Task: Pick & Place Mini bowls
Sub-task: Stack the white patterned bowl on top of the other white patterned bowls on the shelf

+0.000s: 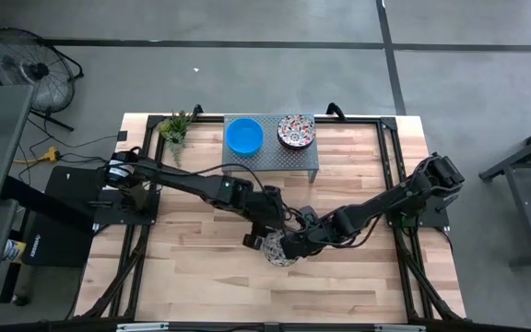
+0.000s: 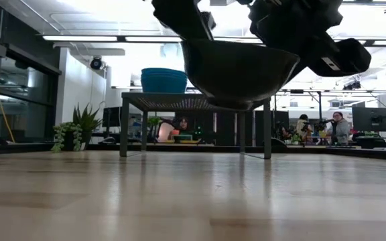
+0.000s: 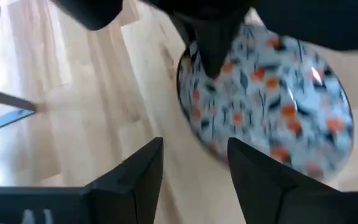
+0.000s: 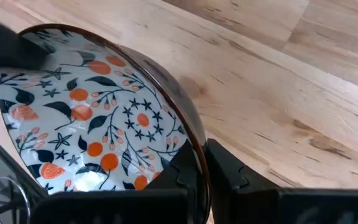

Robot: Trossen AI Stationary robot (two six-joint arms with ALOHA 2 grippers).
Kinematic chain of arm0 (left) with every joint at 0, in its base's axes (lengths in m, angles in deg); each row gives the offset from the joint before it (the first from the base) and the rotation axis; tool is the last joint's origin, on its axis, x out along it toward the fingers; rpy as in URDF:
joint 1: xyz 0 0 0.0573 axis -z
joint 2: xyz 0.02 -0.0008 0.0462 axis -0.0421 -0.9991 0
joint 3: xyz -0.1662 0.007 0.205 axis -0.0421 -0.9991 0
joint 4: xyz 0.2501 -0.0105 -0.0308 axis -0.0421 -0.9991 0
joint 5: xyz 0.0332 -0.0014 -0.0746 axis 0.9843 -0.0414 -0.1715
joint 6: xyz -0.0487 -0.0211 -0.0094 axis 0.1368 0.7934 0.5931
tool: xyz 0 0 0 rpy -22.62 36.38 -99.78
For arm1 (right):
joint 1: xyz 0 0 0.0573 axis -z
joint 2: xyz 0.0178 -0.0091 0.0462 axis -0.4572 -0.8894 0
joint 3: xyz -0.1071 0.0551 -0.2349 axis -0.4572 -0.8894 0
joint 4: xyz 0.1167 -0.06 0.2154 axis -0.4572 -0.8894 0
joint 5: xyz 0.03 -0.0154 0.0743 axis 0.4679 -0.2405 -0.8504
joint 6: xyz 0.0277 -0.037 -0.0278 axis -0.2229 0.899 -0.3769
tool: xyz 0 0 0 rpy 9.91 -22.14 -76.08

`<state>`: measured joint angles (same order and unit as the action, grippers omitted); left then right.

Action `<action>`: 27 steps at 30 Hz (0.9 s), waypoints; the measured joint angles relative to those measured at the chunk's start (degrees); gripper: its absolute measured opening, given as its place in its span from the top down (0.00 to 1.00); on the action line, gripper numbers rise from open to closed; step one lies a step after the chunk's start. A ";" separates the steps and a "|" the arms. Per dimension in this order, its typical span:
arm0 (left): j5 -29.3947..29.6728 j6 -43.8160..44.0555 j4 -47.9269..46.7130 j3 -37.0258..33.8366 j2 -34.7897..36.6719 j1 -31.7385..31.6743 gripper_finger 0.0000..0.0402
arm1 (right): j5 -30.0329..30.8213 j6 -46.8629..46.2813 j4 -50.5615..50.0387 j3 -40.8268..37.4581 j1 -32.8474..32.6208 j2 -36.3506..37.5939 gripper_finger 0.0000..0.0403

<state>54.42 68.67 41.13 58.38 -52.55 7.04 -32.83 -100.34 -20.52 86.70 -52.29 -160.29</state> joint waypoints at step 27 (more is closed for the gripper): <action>13.65 -4.68 -24.04 -1.50 11.28 0.31 0.57 | -1.23 -0.61 -29.83 -0.22 3.06 21.70 0.99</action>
<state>68.08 63.99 17.09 56.88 -41.28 7.35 -34.06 -100.96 -50.36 86.49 -49.23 -138.59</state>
